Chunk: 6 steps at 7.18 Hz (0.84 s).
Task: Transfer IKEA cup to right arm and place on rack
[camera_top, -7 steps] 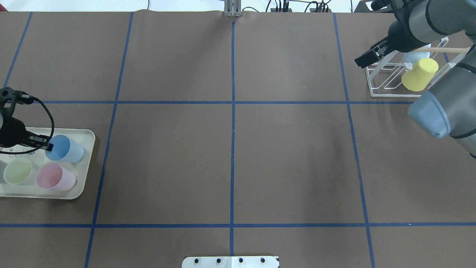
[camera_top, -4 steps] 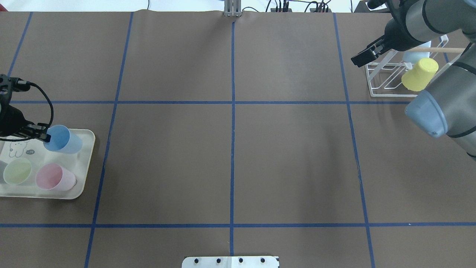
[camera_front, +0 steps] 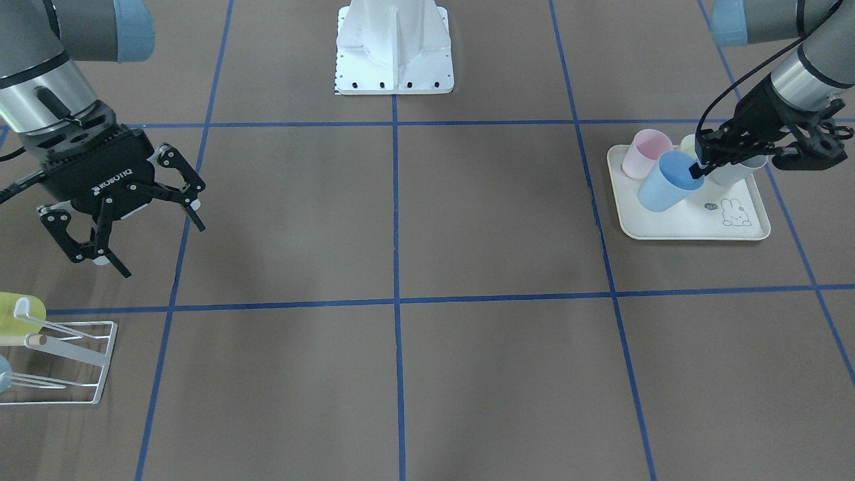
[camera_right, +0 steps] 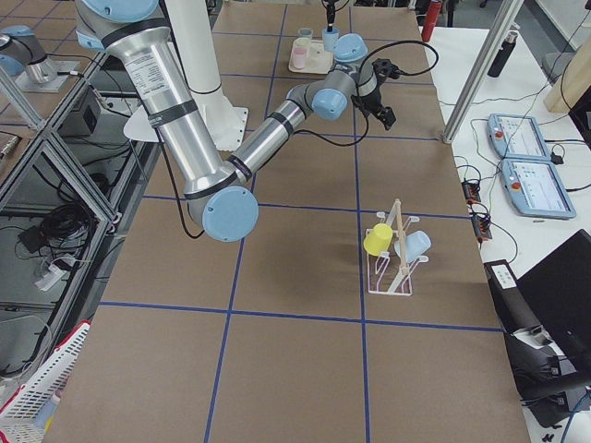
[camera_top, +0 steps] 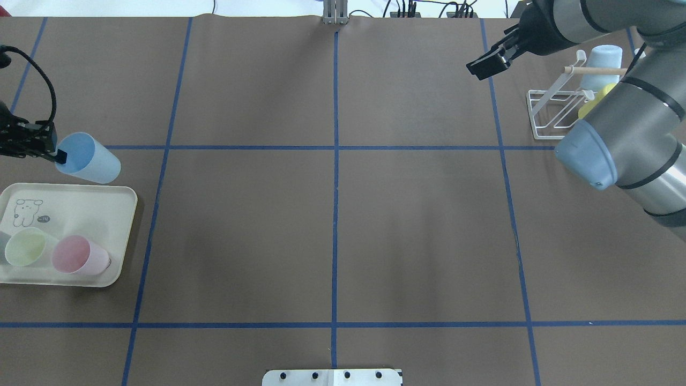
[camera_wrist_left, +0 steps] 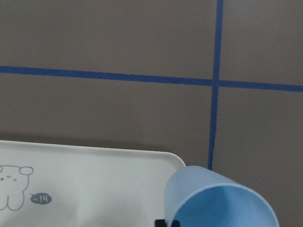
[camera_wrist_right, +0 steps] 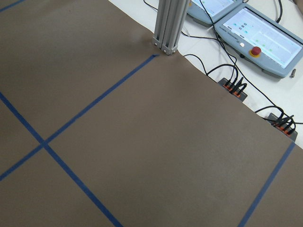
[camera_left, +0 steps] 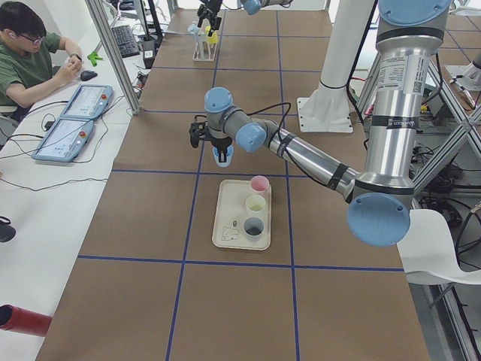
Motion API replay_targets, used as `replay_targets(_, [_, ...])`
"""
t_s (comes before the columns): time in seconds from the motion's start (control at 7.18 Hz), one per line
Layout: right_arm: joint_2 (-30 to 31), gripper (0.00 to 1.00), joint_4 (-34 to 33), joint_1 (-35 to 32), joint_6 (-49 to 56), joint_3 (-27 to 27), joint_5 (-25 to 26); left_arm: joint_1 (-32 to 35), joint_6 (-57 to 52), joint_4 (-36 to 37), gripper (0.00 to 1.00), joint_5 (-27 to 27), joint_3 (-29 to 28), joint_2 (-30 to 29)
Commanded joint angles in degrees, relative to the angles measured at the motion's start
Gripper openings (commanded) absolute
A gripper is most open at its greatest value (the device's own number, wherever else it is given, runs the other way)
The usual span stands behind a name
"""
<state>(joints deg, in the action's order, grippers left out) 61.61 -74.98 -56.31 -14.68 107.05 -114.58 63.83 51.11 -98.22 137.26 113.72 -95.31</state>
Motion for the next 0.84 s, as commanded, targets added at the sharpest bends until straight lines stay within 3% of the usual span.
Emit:
replay_targets(0.0, [-3.1,0.99,2.8,2.8,0.0,-1.3,2.9,0.7,11.2,-0.2,0.0,6.1,0.1,-5.6])
replay_targets(0.14, [-3.2,0.93,8.4,5.2,-0.3,-1.6,6.3,0.7,17.4,-0.3,0.0,7.0,0.1,-8.8])
replay_targets(0.42, [-3.4,0.97,20.3,9.8,-0.2,-3.7,10.1,0.7,31.8,-0.5,0.0,11.1,0.0,-16.3])
replay_targets(0.7, [-5.7,0.97,22.9,12.6,-0.3,-5.4,12.3,0.6,44.2,-4.6,0.0,13.5,-0.3,-21.6])
